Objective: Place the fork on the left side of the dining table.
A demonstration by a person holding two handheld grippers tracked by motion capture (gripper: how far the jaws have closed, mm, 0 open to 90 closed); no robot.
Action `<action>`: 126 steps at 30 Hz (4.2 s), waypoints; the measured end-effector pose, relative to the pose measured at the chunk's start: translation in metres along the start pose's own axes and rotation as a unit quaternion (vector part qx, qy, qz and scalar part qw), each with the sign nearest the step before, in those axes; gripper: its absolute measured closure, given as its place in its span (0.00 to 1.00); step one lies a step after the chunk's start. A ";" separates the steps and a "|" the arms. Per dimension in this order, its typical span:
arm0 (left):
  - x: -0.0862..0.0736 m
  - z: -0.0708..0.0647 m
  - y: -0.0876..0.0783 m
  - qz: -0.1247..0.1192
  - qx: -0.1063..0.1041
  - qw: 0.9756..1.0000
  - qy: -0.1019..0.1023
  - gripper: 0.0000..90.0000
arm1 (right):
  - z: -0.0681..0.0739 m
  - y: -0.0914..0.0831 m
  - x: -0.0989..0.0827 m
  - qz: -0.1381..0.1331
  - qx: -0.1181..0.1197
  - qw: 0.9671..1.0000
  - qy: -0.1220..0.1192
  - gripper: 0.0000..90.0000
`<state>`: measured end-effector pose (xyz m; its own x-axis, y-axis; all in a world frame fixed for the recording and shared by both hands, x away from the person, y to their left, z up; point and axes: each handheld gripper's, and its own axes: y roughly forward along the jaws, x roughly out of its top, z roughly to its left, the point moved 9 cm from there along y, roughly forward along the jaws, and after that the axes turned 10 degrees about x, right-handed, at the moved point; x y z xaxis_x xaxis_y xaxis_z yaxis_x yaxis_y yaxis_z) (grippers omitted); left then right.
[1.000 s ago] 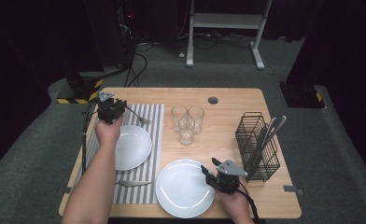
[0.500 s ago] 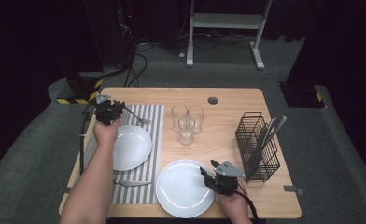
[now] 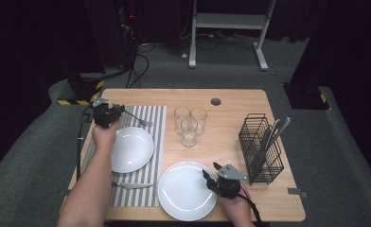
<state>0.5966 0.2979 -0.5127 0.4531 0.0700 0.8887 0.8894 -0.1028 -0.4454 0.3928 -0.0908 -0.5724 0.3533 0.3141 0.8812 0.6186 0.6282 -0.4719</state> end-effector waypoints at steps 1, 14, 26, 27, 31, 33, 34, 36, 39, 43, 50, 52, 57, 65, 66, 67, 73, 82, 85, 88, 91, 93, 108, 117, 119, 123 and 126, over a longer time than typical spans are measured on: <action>-0.001 0.001 0.000 -0.001 -0.001 1.000 0.001 0.76 | 0.000 0.000 0.000 0.000 -0.001 1.000 -0.001 0.52; -0.005 0.007 0.001 0.007 0.006 1.000 -0.003 0.73 | 0.003 0.001 0.001 0.000 -0.003 1.000 -0.005 0.52; -0.004 -0.005 0.003 0.022 0.000 1.000 0.002 0.72 | 0.003 -0.001 0.002 -0.002 -0.001 1.000 -0.001 0.52; -0.004 -0.006 0.003 0.024 0.000 1.000 0.003 0.73 | 0.003 -0.001 0.002 -0.003 -0.002 1.000 -0.001 0.53; -0.003 -0.005 0.004 0.030 0.001 1.000 0.008 0.72 | 0.002 -0.002 0.003 -0.006 -0.003 1.000 -0.002 0.53; -0.003 -0.004 0.004 0.031 0.002 1.000 0.008 0.72 | 0.002 -0.003 0.004 -0.008 -0.004 1.000 -0.003 0.53; -0.003 -0.004 0.003 0.030 0.002 1.000 0.009 0.72 | 0.002 -0.004 0.004 -0.009 -0.004 1.000 -0.003 0.53; -0.003 -0.004 0.003 0.030 0.003 0.999 0.011 0.71 | 0.002 -0.004 0.004 -0.008 -0.004 1.000 -0.003 0.53; -0.004 -0.003 0.003 0.031 0.008 0.999 0.015 0.70 | 0.003 -0.003 0.003 -0.006 -0.004 1.000 -0.005 0.53; -0.006 0.001 0.003 0.029 0.010 0.999 0.011 0.69 | 0.003 -0.002 0.003 -0.005 -0.004 1.000 -0.006 0.53; -0.007 0.004 0.002 0.034 0.017 0.999 0.012 0.68 | 0.004 -0.001 0.002 -0.002 -0.005 1.000 -0.008 0.53; -0.007 0.004 0.002 0.036 0.016 0.999 0.011 0.68 | 0.004 -0.001 0.002 -0.001 -0.004 1.000 -0.008 0.53; -0.007 0.003 0.002 0.036 0.019 0.999 0.015 0.67 | 0.005 0.000 0.002 0.000 -0.004 1.000 -0.009 0.53; -0.007 0.003 0.000 0.036 0.025 0.999 0.024 0.66 | 0.005 -0.001 0.002 -0.002 -0.004 1.000 -0.010 0.53; -0.007 0.003 0.000 0.036 0.025 0.999 0.025 0.66 | 0.005 -0.001 0.002 -0.002 -0.004 1.000 -0.011 0.53; -0.007 0.003 0.000 0.037 0.027 0.999 0.025 0.65 | 0.005 -0.001 0.002 -0.002 -0.004 1.000 -0.011 0.53; -0.009 0.005 0.001 0.041 0.032 0.998 0.031 0.62 | 0.007 0.000 0.002 -0.001 -0.003 1.000 -0.014 0.53; -0.015 0.012 0.003 0.057 0.026 0.998 0.024 0.57 | 0.008 0.001 0.001 0.002 -0.002 1.000 -0.014 0.52; -0.016 0.013 0.004 0.058 0.024 0.998 0.021 0.56 | 0.008 0.001 0.001 0.002 -0.002 1.000 -0.015 0.52; -0.018 0.015 0.005 0.061 0.021 0.998 0.012 0.56 | 0.008 0.002 0.001 0.002 -0.002 1.000 -0.015 0.52; -0.018 0.016 0.006 0.062 0.019 0.998 0.008 0.56 | 0.008 0.001 0.001 0.003 -0.003 1.000 -0.016 0.52; -0.019 0.017 0.007 0.062 0.020 0.998 0.005 0.56 | 0.008 0.001 0.001 0.002 -0.002 1.000 -0.015 0.52; -0.019 0.014 0.018 0.067 0.008 0.998 -0.003 0.56 | 0.009 0.003 0.000 0.009 -0.003 1.000 -0.020 0.52; -0.022 0.019 0.024 0.070 0.006 0.997 -0.011 0.55 | 0.010 0.007 -0.001 0.019 -0.005 0.999 -0.025 0.52; -0.022 0.019 0.025 0.071 0.007 0.997 -0.013 0.55 | 0.010 0.008 -0.002 0.020 -0.005 0.999 -0.028 0.52; -0.025 0.021 0.027 0.073 0.007 0.997 -0.009 0.53 | 0.009 0.007 0.000 0.020 -0.009 0.999 -0.031 0.52; -0.026 0.023 0.028 0.077 0.011 0.997 -0.012 0.51 | 0.007 0.006 0.001 0.019 -0.012 0.999 -0.029 0.52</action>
<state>0.6108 0.3165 -0.5507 0.5862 0.0778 0.8064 0.8096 -0.0916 -0.5798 0.3917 -0.0821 -0.5740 0.3364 0.3791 0.8620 0.6216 0.5983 -0.5057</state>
